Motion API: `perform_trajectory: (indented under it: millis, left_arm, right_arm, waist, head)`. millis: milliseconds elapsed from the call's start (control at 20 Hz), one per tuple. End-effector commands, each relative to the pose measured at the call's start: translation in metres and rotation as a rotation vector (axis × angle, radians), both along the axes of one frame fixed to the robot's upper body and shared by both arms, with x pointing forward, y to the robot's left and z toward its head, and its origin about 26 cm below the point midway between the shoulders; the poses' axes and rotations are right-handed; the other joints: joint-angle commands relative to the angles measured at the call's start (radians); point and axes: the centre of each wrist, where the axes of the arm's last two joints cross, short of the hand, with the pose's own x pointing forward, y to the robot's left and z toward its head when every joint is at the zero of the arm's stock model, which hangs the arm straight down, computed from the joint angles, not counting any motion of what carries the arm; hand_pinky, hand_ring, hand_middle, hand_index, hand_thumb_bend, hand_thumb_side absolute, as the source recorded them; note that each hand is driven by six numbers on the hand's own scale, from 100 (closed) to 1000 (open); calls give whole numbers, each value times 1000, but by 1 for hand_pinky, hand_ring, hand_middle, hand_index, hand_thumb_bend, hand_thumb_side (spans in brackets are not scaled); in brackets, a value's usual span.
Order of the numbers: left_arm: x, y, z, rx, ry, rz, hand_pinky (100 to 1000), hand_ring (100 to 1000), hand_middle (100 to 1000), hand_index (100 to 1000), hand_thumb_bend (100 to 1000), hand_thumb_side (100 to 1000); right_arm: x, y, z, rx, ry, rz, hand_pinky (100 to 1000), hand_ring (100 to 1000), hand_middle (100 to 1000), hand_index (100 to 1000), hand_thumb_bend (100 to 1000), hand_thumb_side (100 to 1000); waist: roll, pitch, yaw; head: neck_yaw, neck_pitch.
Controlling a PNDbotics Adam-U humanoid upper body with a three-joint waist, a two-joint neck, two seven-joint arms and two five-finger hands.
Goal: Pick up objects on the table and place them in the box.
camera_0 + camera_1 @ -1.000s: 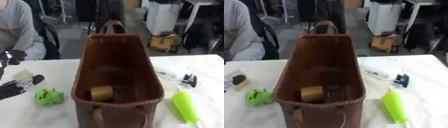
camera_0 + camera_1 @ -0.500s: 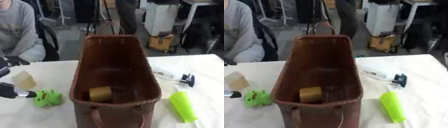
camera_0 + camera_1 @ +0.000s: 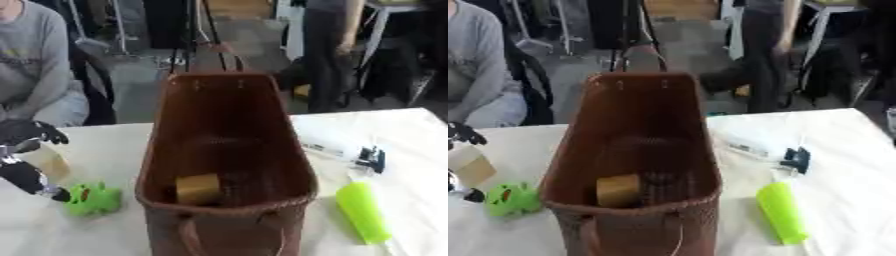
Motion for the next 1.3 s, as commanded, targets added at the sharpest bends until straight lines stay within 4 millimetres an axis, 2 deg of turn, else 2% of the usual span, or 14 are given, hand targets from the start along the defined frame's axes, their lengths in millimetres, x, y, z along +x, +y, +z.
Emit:
perform_trajectory:
  millis: [50,350,600,950,1300]
  left_arm:
    - [10,2,-1,29,-46,21,802,838,763,878,1000,585]
    - [23,2,-33,-5,-115,28,797,828,753,864,1000,576]
    - [30,4,-57,-89,-67,39,799,823,747,849,954,557]
    - [33,7,-56,-72,60,48,804,826,727,835,938,543]
    - [32,6,-62,-82,27,50,792,810,704,812,917,530]
  right_arm:
    - [-1,-2,10,-33,-24,1,539,639,713,790,344,615]
    - [-1,-2,9,-30,-23,3,539,638,712,789,344,615]
    - [-1,-1,8,-28,-20,5,539,638,712,789,342,615]
    - [-1,-2,7,-27,-16,5,538,637,711,789,340,616]
    - [-1,-1,7,-27,-15,7,538,637,712,789,341,616]
  waist:
    - [-2,-14,-2]
    - [-5,-14,-3]
    - [-8,-14,-3]
    - [-9,-16,-4]
    - [-10,-15,-5]
  head:
    - [2,3]
    - [2,3]
    - [4,4]
    - [6,8]
    - [5,7]
